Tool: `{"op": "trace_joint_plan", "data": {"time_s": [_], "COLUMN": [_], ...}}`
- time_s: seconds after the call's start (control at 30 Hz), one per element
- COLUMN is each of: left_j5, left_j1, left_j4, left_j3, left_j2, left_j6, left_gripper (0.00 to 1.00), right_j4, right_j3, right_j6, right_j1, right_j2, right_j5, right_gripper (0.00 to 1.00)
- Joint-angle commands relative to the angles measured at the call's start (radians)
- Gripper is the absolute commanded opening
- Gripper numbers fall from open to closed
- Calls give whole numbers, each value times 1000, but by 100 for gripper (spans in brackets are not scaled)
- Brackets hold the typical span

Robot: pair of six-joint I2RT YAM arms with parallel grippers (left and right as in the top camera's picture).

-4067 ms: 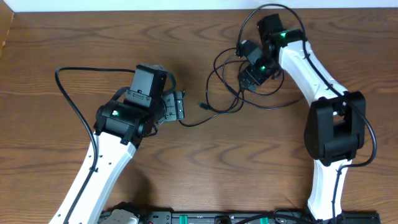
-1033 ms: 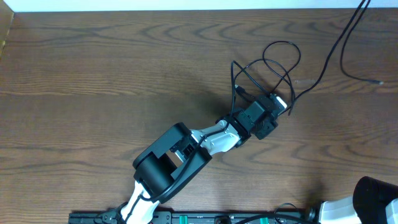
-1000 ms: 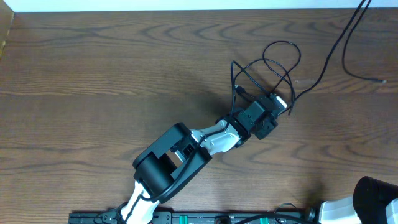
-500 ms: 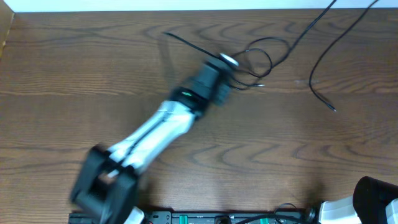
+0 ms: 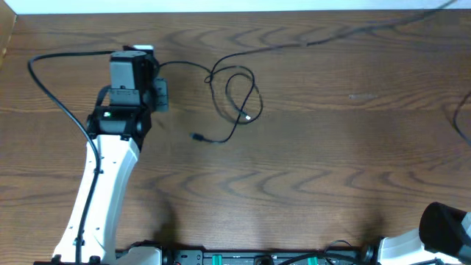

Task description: Untangle cables

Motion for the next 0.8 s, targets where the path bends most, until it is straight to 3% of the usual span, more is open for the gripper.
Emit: {"op": "trace_joint_plan", "data": {"time_s": [0.0,0.1,0.2,0.37,0.53,0.7,0.77], "left_j5": [87,417,856,1207,1271,1266,1198], "left_j1": [14,13,14,14,14,14,14], "left_j4": [0,38,150,383,530,529,496], "left_j3": [3,6,14,15,15,15,15], "left_j2": [-18,-48,-122,-274,-446,-569,-600], "left_j6": [-1,64,109,101,58,58,59], "left_gripper": [7,8,7,8,7,7,7], "right_j4": [13,36,64,93,117,133,132], "right_j3": [-74,-135,-195,-272,-339,-395,-407], "right_j6": [46,46,46,45,43,42,38], "right_j1": [-14,-14,-13,-13,-12,-13,-13], "right_j2": [-1,-1,1,1,1,1,1], "right_j5": [24,-143,-345,-409,-410,-410,-410], "right_gripper": [1,1,1,1,1,2,6]}}
